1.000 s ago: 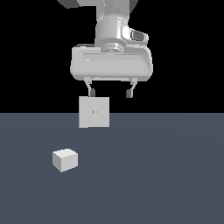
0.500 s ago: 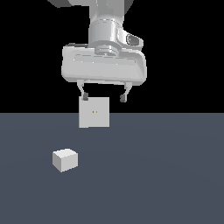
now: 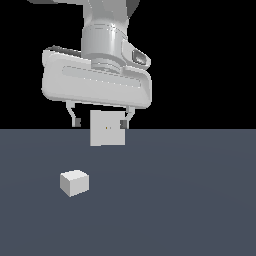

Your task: Plug the charger into the wall socket.

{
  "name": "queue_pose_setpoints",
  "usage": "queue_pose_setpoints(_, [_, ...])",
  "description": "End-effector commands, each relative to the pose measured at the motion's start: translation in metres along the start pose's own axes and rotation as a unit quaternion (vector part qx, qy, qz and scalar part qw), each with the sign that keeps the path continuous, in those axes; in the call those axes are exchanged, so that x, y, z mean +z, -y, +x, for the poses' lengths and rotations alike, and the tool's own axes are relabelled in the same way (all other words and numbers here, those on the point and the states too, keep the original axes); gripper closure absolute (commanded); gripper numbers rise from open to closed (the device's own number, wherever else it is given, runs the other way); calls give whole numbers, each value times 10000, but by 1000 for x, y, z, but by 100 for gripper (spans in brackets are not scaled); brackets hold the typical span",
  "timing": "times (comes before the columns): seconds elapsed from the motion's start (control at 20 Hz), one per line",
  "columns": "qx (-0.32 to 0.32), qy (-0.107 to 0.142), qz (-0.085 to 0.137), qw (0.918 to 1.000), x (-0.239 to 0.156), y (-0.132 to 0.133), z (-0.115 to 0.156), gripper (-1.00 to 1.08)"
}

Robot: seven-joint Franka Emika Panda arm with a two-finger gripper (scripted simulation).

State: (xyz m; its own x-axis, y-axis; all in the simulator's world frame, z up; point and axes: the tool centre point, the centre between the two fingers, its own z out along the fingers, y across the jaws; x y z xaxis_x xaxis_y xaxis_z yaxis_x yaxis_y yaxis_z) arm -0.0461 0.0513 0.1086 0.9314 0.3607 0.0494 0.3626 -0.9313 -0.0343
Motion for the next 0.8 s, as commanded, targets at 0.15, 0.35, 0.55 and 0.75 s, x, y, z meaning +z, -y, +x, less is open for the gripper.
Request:
queue_pose_setpoints(0.15, [-836, -220, 18, 9963, 18, 21, -10, -92])
queue_pose_setpoints(0.35, [-1332, -350, 31, 9905, 28, 33, -17, -92])
queue_pose_setpoints(0.55, [-1702, -447, 43, 9844, 37, 41, -23, -92])
queue_pose_setpoints(0.75, [-1958, -513, 53, 9793, 43, 47, -28, -92])
